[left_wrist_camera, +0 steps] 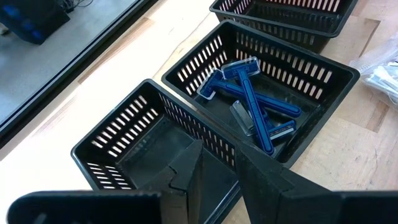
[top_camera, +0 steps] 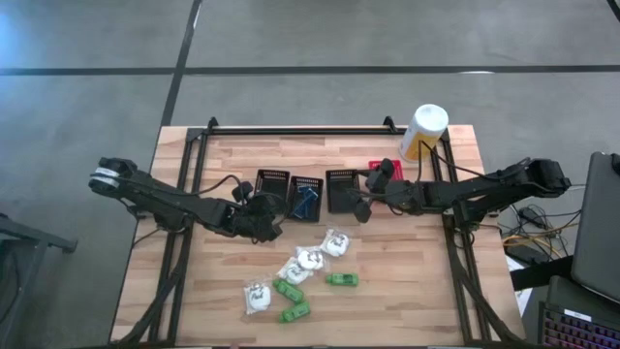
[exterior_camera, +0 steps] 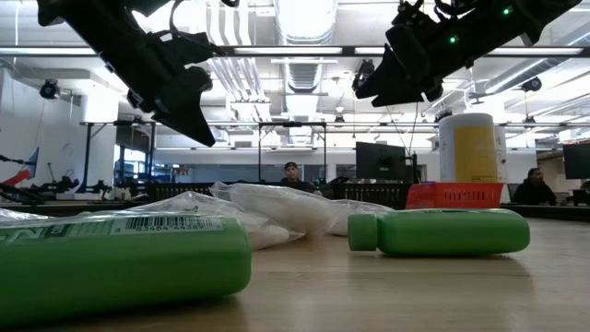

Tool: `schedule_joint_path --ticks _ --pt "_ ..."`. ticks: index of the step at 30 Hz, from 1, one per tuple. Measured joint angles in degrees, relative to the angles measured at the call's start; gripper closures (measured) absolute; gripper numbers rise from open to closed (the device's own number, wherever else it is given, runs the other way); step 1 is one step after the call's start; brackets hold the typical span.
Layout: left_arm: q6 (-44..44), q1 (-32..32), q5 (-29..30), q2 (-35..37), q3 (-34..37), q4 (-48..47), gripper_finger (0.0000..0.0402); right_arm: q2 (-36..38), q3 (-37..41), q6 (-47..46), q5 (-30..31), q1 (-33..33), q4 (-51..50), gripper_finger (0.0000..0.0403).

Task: Pick & Place Travel size toiletries
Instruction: Put the bottom left vanity pack into the left black bin

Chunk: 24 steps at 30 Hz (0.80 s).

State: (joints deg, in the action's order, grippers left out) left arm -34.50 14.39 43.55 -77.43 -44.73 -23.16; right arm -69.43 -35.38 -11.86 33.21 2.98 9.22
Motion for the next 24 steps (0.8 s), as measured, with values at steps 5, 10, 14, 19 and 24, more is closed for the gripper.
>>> schedule_joint_path --ticks 5,10,14,19,24 --pt "0.0 0.0 0.0 0.0 0.0 0.0 0.0303 0.0 0.0 -1.6 0.0 0.0 -1.4 0.0052" --pt "0.0 0.0 0.0 0.0 0.0 0.0 0.0303 0.0 0.0 -1.3 0.1 0.0 -1.5 0.005" --pt "0.0 0.0 0.0 0.0 0.0 0.0 0.0303 0.0 0.0 -1.2 0.8 0.0 -1.7 0.0059" --pt "0.0 0.0 0.0 0.0 0.0 0.0 0.0303 0.0 0.0 -1.0 1.5 0.0 -1.7 0.0075" --pt "0.0 0.0 0.0 0.0 0.0 0.0 0.0303 0.0 0.0 -1.0 1.5 0.0 -1.7 0.0088"
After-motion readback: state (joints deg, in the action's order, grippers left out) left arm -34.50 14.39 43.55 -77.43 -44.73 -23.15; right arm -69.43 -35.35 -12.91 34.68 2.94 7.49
